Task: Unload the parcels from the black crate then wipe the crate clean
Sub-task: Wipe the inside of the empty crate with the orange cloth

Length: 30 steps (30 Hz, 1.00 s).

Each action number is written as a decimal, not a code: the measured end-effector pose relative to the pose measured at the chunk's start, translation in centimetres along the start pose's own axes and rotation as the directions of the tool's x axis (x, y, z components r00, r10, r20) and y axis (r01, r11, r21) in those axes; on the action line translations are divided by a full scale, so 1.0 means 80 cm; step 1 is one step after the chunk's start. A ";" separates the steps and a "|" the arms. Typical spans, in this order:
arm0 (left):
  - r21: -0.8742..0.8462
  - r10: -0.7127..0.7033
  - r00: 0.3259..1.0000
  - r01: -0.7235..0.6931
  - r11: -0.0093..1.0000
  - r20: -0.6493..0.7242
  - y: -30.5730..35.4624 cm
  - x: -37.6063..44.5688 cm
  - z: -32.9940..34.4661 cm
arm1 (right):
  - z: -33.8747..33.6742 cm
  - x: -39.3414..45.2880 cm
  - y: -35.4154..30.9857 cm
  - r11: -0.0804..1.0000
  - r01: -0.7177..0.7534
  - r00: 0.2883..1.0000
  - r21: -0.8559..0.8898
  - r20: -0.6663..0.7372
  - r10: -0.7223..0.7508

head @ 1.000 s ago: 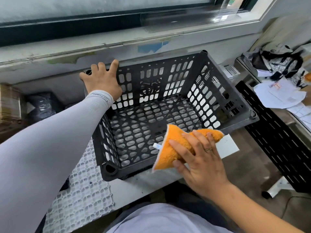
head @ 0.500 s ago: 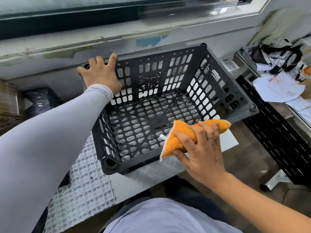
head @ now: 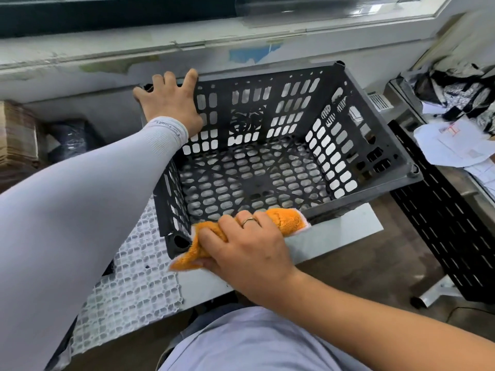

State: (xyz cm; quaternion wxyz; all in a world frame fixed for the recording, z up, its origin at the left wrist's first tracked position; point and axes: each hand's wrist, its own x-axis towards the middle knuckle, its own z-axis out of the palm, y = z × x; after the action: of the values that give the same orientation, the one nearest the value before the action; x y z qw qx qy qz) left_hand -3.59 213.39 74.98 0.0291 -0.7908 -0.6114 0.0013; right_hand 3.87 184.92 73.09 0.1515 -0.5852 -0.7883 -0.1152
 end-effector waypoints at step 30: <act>0.010 -0.021 0.999 0.022 1.000 -0.046 -0.001 0.008 0.010 | -0.028 0.099 0.160 0.836 -0.475 0.626 0.273 0.773 0.104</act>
State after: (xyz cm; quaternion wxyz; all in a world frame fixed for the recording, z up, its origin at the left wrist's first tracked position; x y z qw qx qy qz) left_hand -3.52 214.10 74.24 0.0473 -0.7838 -0.6190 -0.0140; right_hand 14.22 194.82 78.20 -0.0270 -0.6514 -0.6767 0.3420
